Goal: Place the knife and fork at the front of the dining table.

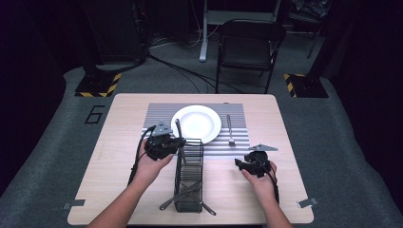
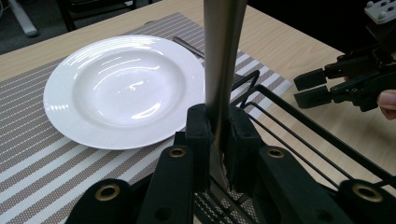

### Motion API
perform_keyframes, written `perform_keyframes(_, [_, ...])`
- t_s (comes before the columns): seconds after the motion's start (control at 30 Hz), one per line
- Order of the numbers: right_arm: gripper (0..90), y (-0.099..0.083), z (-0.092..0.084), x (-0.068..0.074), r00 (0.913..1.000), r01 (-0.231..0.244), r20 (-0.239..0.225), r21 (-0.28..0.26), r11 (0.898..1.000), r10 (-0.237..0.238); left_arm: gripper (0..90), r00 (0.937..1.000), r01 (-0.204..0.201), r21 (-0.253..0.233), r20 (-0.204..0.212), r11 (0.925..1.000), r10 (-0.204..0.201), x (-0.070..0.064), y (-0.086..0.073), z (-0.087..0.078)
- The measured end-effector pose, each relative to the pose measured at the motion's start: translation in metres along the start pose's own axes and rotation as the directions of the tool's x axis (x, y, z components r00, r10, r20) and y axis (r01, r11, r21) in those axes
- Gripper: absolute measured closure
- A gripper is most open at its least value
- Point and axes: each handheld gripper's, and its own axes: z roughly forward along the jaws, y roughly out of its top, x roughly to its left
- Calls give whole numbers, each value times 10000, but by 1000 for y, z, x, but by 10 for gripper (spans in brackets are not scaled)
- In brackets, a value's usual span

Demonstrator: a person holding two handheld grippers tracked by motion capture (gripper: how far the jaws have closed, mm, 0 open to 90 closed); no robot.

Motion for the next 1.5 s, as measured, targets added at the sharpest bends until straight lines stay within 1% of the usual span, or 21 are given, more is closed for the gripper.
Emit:
perform_keyframes(0.13, [503,0,0,0,10000,31,-36,-36,10000,-31,813,10000,16,-67,-65,10000,-16,-2,1,1])
perform_keyframes(0.17, [503,0,0,0,9999,99,-39,-49,9999,-99,814,10000,37,-38,-22,10000,-37,-1,1,2])
perform_keyframes(0.2, [503,0,-1,1,10000,44,-48,-60,10000,-44,814,9999,110,-53,-29,9999,-110,-1,2,2])
perform_keyframes(0.27, [503,0,-1,0,10000,86,-51,5,10000,-86,815,10000,60,-17,5,10000,-60,-1,4,1])
perform_keyframes(0.33, [503,0,0,0,9999,98,-37,-49,9999,-98,815,9998,170,-123,52,9998,-169,-1,7,-1])
perform_keyframes(0.37, [503,0,0,0,10000,29,-41,-46,10000,-30,815,9998,199,-176,104,9996,-197,-1,9,-4])
perform_keyframes(0.43, [504,0,-1,0,10000,1,-55,-71,10000,-1,816,9999,76,-146,87,9999,-74,-1,13,-6])
perform_keyframes(0.5, [503,0,-1,-1,9999,-123,-118,-80,9999,122,816,10000,-3,-76,47,10000,3,-3,18,-9])
perform_keyframes(0.57, [503,0,-1,-2,9998,-145,-152,-82,9999,144,817,9999,-63,-34,129,10000,63,-6,23,-13])
perform_keyframes(0.6, [503,0,-1,-2,9998,-149,-142,-85,9999,148,817,9998,-160,-12,105,9999,160,-7,26,-16])
perform_keyframes(0.7, [503,0,-2,-2,9998,-154,-129,-97,9998,153,817,9998,-194,-3,94,9998,194,-9,32,-21])
perform_keyframes(0.83, [503,0,-1,-2,9998,-125,-123,-110,9999,124,818,9999,-103,85,116,9999,102,-10,42,-31])
perform_keyframes(0.87, [503,0,-1,-2,9998,-125,-123,-110,9999,124,818,9999,-103,85,116,9999,102,-10,42,-31])
perform_keyframes(1.17, [504,0,-1,-1,9999,-120,-121,-135,9998,118,818,9998,-222,196,-11,9996,222,-12,61,-51])
perform_keyframes(1.23, [503,0,-1,-1,9999,-125,-121,-135,9998,123,818,9998,-184,158,6,9997,184,-12,66,-55])
perform_keyframes(1.27, [504,0,-1,-1,9999,-120,-117,-134,9998,118,818,9997,-229,173,-32,9996,230,-12,68,-56])
perform_keyframes(1.33, [504,0,-1,-2,9999,-112,-101,-139,9998,110,818,9999,-158,155,-60,9998,159,-11,71,-58])
perform_keyframes(1.37, [503,0,-1,-2,9999,-73,-78,-142,9999,72,818,9998,-185,212,-66,9996,187,-9,75,-61])
perform_keyframes(1.43, [503,0,-2,-2,9999,-120,-87,-143,9998,118,818,9998,-183,228,-80,9996,184,-8,76,-63])
perform_keyframes(1.47, [503,0,-2,-2,9999,-120,-87,-143,9998,118,818,9999,-125,160,-64,9998,127,-8,77,-64])
perform_keyframes(1.5, [503,0,-2,-2,9999,-146,-73,-161,9998,145,818,9998,-121,186,-134,9998,123,-7,80,-66])
